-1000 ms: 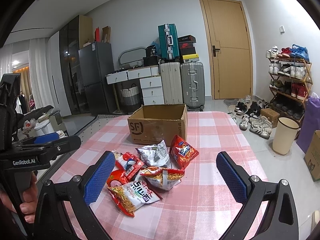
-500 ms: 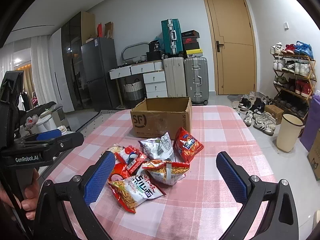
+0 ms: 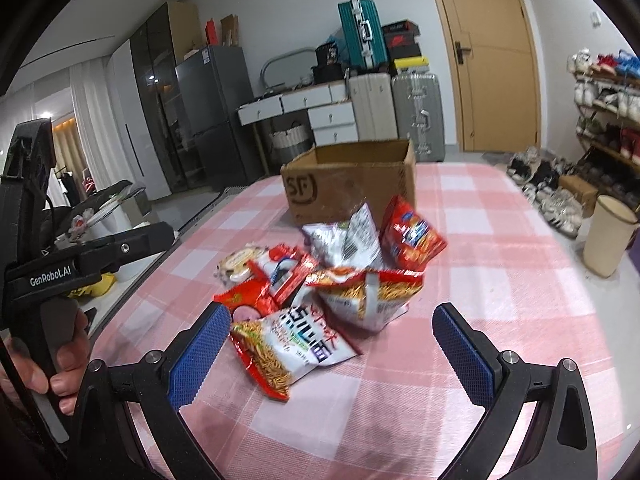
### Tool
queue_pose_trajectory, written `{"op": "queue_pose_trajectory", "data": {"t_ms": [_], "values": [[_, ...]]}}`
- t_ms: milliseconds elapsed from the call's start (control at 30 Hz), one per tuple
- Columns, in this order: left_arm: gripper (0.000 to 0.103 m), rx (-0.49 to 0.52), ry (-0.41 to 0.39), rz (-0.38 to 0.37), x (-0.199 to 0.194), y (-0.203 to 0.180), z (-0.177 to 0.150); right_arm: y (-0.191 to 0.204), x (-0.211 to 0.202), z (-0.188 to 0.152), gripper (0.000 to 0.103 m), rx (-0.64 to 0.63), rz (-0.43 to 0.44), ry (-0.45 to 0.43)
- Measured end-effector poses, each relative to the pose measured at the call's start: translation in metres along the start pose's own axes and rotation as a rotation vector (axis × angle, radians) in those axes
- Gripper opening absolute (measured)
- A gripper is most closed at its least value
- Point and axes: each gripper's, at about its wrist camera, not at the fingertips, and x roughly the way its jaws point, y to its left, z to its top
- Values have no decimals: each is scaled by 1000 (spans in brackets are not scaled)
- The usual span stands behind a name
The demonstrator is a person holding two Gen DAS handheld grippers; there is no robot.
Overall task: Organize snacks
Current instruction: 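Reach the right tool to the white noodle-snack bag and close on it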
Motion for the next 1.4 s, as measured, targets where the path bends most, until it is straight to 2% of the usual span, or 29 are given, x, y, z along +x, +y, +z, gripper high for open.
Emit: {"op": "queue_pose_trajectory", "data": {"t_ms": [267, 467, 633, 733, 800, 1000, 1267, 1400], "values": [[102, -39, 32, -10, 29, 21, -4, 1, 42, -13, 103, 27, 92, 101], [102, -56, 70, -5, 52, 32, -11, 9, 68, -21, 103, 17, 107, 175], [102, -78, 103, -6, 71, 39, -14, 16, 84, -20, 103, 1, 103, 204], [102, -88, 114, -4, 79, 44, -16, 23, 92, -18, 103, -38, 53, 225], [102, -95, 120, -7, 84, 46, -16, 27, 97, -17, 103, -52, 49, 239], [102, -115, 132, -4, 86, 55, -18, 29, 115, -10, 103, -57, 56, 253], [102, -143, 145, 3, 81, 67, -21, 29, 116, -10, 102, -68, 75, 265], [102, -146, 138, 5, 74, 68, -20, 22, 115, -11, 100, -32, 125, 287]]}}
